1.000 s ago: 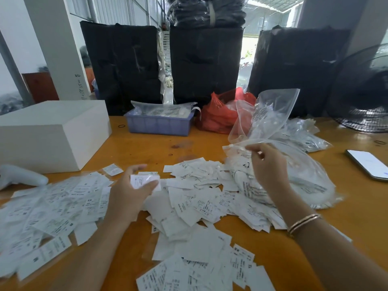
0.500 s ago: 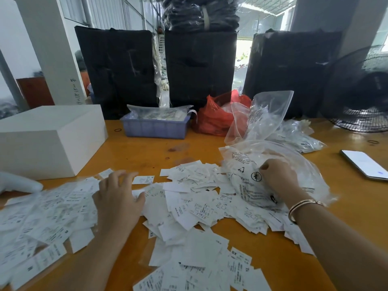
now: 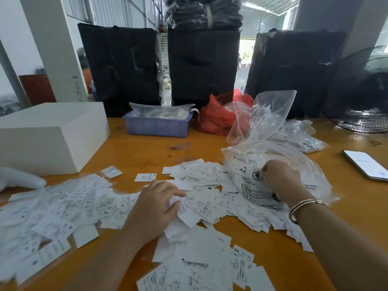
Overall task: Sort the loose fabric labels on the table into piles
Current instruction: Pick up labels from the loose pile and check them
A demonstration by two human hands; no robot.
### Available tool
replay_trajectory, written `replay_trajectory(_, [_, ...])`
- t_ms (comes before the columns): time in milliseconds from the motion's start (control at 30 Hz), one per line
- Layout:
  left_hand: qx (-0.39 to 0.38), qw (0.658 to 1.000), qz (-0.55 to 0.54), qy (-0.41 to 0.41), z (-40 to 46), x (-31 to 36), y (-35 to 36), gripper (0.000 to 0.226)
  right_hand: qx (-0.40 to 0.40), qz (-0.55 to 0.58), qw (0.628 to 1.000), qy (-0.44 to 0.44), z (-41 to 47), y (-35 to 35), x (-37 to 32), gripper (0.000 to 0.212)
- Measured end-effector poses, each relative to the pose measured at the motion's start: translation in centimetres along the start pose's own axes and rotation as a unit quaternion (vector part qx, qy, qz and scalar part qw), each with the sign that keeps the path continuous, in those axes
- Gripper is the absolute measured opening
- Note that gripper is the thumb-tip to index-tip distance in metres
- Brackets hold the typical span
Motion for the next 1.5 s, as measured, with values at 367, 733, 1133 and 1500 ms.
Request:
replay_trajectory(367, [-0.009, 0.999, -0.031, -0.004, 0.1, -0.3, 0.3, 0.017, 0.115, -0.009, 0.992, -0.055, -0.5, -1.7, -0.6, 0.032])
replay_trajectory(733, [-0.011, 0.999, -0.048, -0.019, 0.2, -0.3, 0.0, 0.016, 0.209, 0.117, 0.950, -0.200, -3.7, -3.0, -4.5, 0.021])
replay_trajectory(1133, [-0.006, 0.994, -0.092, -0.054, 0.3, -0.3, -0.2, 0.019, 0.074, 0.637, 0.761, -0.102, -6.0, -4.0, -4.8, 0.012])
replay_trajectory(1500, [-0.095, 0.955, -0.260, -0.104, 0.2, 0.4, -0.2, 0.049, -0.283, 0.498, 0.791, -0.215, -12.9, 5.2, -10.6, 0.010])
Point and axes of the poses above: each hand's wrist, its own z-axis towards the middle knuckle, its own y-axis out of the palm, x = y × z, the point moved 5 cm from there along z, towards the middle knuckle, and after that the axes turned 11 degrees about z, right-handed, at the moved point
